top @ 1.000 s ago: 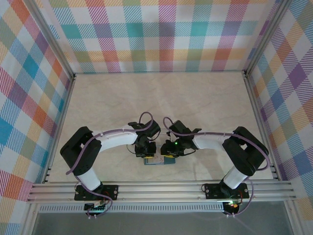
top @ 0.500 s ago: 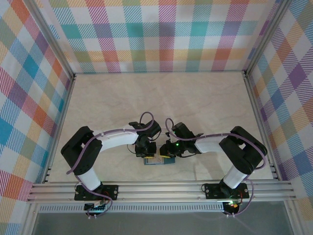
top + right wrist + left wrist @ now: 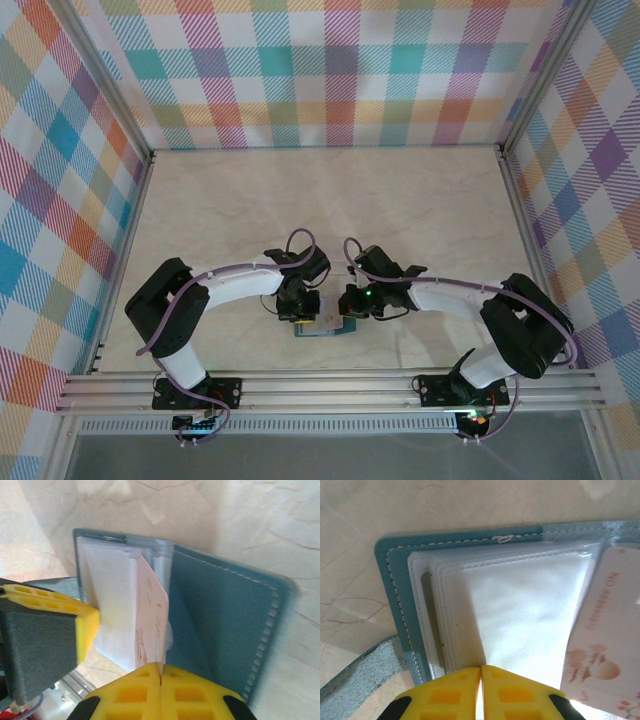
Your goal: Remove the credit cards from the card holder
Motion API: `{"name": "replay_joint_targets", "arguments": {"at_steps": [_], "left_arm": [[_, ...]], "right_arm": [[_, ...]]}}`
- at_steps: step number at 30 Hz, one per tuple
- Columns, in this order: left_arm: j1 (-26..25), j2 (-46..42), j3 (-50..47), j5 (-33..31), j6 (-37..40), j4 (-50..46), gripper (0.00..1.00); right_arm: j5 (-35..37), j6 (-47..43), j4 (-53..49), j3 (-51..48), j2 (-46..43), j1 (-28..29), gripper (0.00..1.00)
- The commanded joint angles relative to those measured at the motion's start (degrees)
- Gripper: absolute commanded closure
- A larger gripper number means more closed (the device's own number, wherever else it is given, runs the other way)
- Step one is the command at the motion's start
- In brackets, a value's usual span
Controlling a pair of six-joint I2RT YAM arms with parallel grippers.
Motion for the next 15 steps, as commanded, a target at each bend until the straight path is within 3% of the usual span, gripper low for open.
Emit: {"name": "replay_joint_targets", "arguments": {"at_steps": [1,7,15], "left_arm": [[-0.3,3.0,-2.6,-3.8,0.5,-3.0,0.89],[-0.3,3.1,-2.4,-3.2,0.5,-2.4,0.88],[-0.4,3.1,-2.1,-2.8,0.5,-1.8,0.88]], "right_arm": [[6.3,-2.9,-12.2,1.5,-0.9,-0.4,0.94],[5.9,-2.9,-12.4,2.6,0.0,-0.3,0.94],[-0.9,0.8,-1.1,0.0,-0.1,-0.3,0.82]]}}
